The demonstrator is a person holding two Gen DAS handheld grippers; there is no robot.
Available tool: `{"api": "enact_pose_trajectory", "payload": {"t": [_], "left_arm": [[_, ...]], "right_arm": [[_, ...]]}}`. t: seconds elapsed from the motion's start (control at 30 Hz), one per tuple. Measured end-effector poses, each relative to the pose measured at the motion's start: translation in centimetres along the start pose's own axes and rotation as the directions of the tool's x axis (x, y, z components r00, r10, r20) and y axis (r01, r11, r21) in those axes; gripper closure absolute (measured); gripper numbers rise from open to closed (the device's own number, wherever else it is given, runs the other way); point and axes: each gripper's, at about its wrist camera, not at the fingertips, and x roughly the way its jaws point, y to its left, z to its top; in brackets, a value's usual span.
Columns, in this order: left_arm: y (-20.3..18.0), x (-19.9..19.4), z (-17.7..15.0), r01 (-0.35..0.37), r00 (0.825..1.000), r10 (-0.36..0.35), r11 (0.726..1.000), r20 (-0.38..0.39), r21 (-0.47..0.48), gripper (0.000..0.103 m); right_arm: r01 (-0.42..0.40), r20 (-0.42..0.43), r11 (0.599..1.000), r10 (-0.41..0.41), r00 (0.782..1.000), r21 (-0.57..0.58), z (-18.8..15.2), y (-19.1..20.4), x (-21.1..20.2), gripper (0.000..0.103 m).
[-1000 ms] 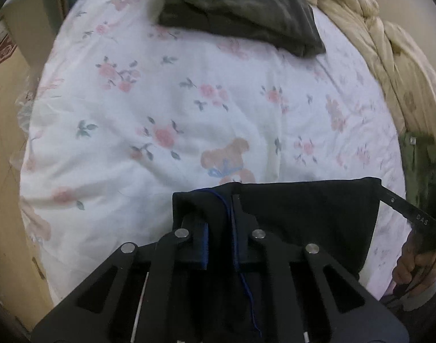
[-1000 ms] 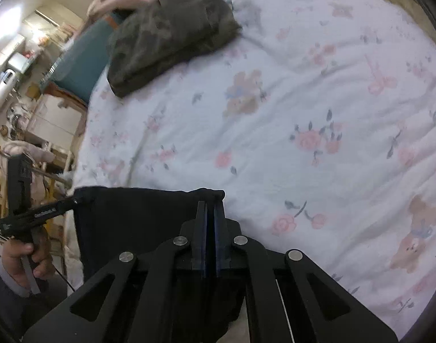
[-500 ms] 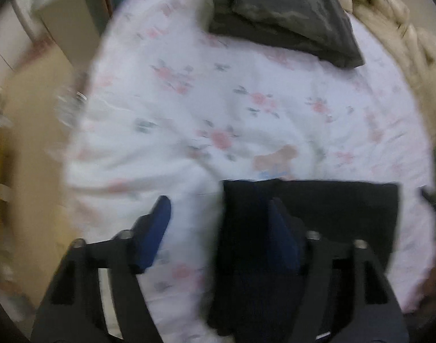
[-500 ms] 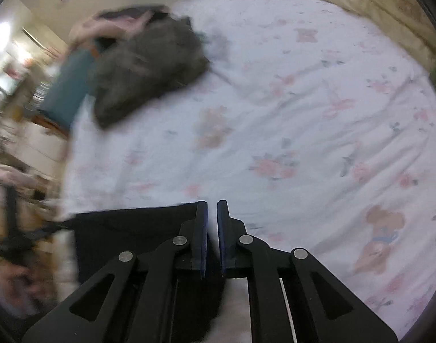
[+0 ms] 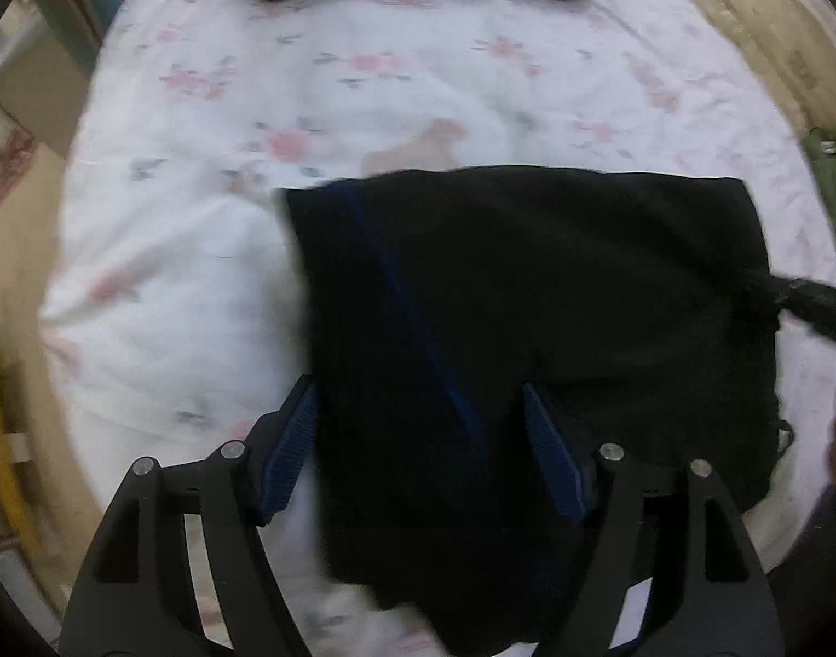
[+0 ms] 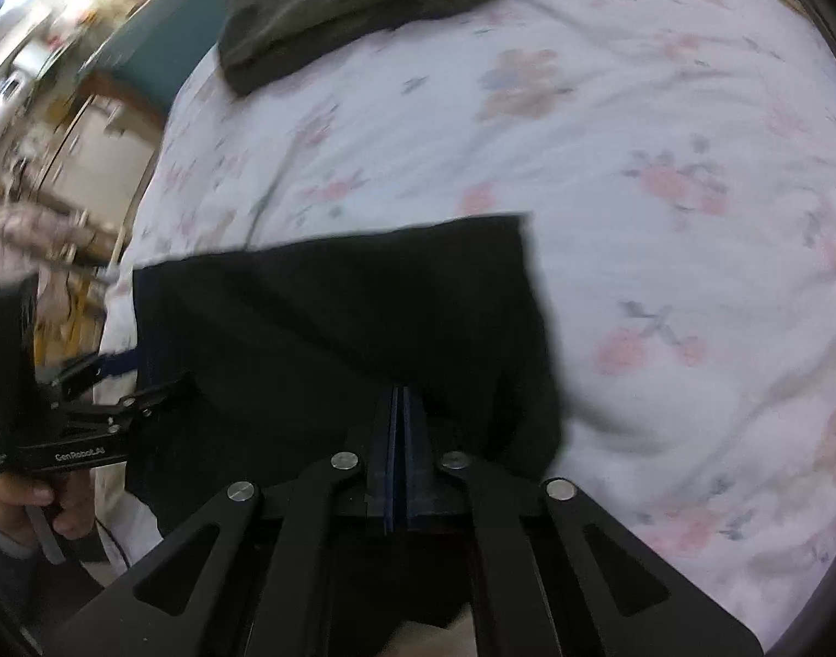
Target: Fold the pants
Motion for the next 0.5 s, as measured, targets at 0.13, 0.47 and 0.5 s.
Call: {"api": "enact_pose_trajectory", "payload": {"t": [0.13,0.47,0.5], "left_arm": [[2.3,-0.2,-0.3,-0.001,1.000,0.000,0.998,-0.018,-0.056,0.026],[4.5,-5.9,1.7,0.073,0.994,-0.063,0.991,0.089,-0.112,0.025],[4.6,-5.9,2.8,0.075,0.993,-0.062,0.990,0.101,-0.122,0.025]], "right_arm": [[0.008,0.014,0.995,-0.009,1.000,0.095,-0.3,-3.0,-1.9,0.102],[-0.098,0.183,0.985,0.071,0.981,0.141,0.1,-3.8,-7.7,0.065],[-0.103,0.181,0.983,0.074,0.981,0.154,0.4,-3.9,-7.6,0.042]]}}
